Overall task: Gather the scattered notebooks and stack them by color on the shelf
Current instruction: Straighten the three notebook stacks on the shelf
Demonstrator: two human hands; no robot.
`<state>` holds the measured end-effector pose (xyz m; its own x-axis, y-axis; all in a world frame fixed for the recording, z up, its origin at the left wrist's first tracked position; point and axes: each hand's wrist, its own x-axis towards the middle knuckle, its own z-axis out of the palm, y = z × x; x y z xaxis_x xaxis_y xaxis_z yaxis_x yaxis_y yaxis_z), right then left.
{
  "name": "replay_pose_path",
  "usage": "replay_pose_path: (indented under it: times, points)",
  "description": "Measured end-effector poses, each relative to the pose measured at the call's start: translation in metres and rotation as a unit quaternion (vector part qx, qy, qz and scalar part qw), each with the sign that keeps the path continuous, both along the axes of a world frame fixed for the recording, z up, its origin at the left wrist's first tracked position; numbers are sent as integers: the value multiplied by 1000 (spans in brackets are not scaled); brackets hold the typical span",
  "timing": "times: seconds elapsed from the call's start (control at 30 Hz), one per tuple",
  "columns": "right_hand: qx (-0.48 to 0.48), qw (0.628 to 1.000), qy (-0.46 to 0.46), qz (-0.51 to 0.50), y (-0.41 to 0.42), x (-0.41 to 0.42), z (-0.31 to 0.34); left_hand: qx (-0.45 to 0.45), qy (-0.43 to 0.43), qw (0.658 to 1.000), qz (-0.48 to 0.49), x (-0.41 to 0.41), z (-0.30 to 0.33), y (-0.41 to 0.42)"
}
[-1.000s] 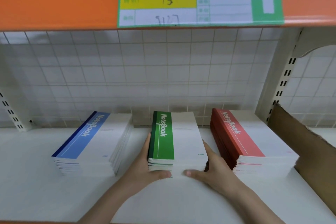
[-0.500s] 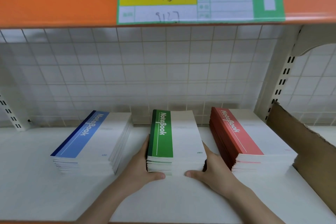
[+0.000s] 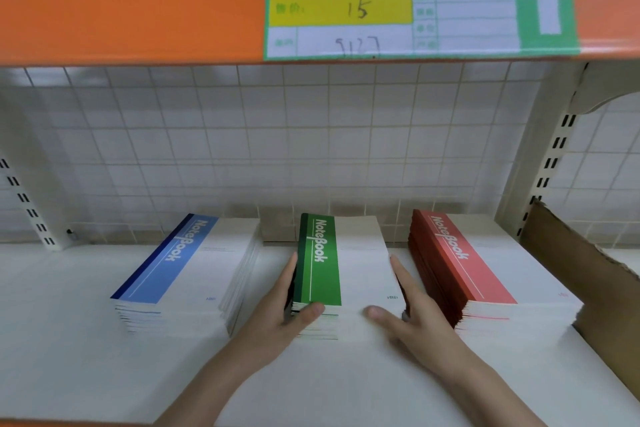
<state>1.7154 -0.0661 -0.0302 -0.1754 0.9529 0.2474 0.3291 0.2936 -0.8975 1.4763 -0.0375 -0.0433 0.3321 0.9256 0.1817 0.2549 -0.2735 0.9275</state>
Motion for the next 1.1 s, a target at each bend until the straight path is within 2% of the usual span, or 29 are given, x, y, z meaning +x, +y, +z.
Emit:
replay_pose_path:
  times: [0.67, 1.0, 1.1]
  points:
    - [-25, 999, -37, 3, -1, -5, 7, 36, 70, 997, -11, 4, 7, -5]
    - [-2, 999, -39, 12, -9, -5, 14, 35, 28, 999, -18, 5, 7, -7]
    - [10, 998, -51, -24, -19, -4, 24, 20, 8, 1000, -5, 1, 11, -8]
